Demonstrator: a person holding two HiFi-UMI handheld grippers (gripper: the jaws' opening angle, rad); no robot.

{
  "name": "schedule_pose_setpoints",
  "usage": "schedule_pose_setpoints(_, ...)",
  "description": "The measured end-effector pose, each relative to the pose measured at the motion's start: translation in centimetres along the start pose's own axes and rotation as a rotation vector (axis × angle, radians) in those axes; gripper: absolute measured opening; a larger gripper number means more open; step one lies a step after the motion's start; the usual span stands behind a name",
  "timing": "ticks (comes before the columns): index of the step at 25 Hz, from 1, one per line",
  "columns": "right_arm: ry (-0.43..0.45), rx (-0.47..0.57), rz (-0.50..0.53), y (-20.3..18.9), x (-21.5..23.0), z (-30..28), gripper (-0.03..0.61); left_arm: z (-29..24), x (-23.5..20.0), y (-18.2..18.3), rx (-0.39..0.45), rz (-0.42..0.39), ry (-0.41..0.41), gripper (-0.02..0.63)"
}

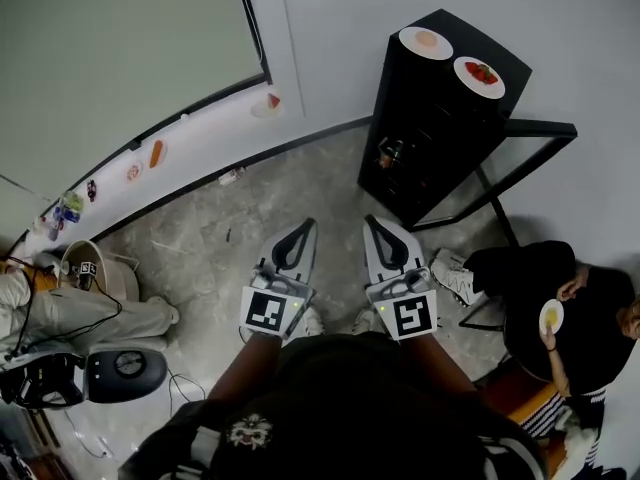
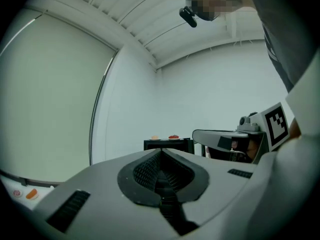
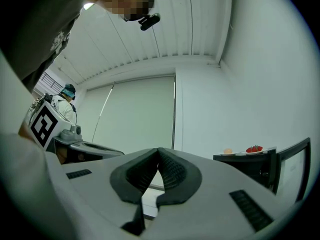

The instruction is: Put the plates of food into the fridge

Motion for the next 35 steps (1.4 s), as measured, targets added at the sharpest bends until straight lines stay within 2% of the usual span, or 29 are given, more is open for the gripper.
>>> schedule_pose_setpoints(12,-0.092,-0.026,0.060,-1.5,-2.0,-0.4,0.023,0.5,-2.2,-0.2,0.025,0.037,-0.123,0.021)
schedule_pose_setpoints(22,-0.128,-0.030,0.084,-1.6,-2.7,-1.6,0.023,0.7,-3.0,-0.5,0.014,0.063,-0.176,0.021)
schedule_pose_setpoints(35,-0.111,-0.035,0.089,-4.5,3.2,-5.8,0.023,-7.7,-4.9,-1.9,0.024,0.061,-0.171,0.021)
Point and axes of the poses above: the fingertips, and each gripper's own axes: z backward along the fingers, x to its right, y out of its top, the point moved 2 cm from there along z, backward along the fingers, and after that the axes turned 13 degrees about x, right-handed, at the moved point
